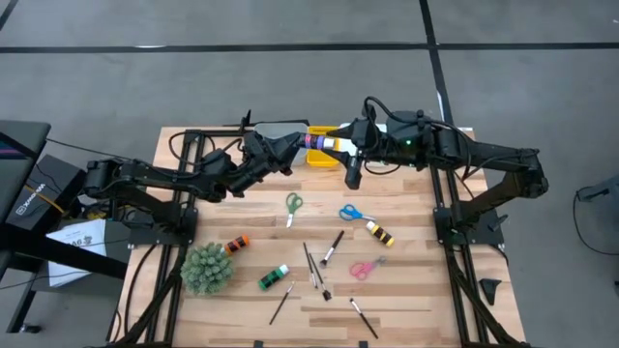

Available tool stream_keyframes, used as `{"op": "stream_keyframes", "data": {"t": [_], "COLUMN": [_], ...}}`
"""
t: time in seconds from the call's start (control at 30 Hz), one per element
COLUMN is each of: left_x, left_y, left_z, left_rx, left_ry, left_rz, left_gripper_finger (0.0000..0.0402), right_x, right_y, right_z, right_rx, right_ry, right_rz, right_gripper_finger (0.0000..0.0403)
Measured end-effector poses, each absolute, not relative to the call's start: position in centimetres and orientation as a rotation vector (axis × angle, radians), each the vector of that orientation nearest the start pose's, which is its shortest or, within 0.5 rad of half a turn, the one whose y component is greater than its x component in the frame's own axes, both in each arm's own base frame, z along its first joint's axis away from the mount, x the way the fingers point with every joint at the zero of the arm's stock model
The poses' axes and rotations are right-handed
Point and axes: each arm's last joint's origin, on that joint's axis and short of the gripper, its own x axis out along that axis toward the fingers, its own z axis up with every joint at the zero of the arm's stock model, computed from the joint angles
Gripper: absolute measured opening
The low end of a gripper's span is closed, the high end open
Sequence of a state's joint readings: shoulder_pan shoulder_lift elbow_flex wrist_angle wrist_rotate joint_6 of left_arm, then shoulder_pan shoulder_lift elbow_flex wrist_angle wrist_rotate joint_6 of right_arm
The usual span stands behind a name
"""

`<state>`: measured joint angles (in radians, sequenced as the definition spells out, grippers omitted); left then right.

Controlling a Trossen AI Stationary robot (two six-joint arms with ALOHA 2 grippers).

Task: Pick & Place Paint Supplies
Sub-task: Put the purple paint bottle into the yellow bin

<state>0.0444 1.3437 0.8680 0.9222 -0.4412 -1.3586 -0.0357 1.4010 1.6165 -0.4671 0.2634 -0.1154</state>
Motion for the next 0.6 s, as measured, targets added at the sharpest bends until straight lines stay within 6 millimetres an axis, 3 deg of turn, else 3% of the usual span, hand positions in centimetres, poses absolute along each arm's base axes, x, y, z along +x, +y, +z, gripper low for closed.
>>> {"op": "stream_keyframes", "data": {"t": [0.17, 0.6], "left_x": [28.99, 28.93], "left_y": [2.53, 2.56], "left_z": [34.21, 34.30], "left_rx": [-1.395, -1.398], "left_ry": [-0.699, -0.716], "left_rz": [0.105, 0.107], "left_gripper_finger": [0.0122, 0.0123], "right_x": [29.34, 29.35], "right_y": [-1.80, -1.78], "right_z": [44.95, 45.07], "right_rx": [-0.145, -0.136], "right_ry": [0.285, 0.271], "right_rz": [-0.281, -0.282], "right_gripper_finger": [0.0110, 0.0120]}}
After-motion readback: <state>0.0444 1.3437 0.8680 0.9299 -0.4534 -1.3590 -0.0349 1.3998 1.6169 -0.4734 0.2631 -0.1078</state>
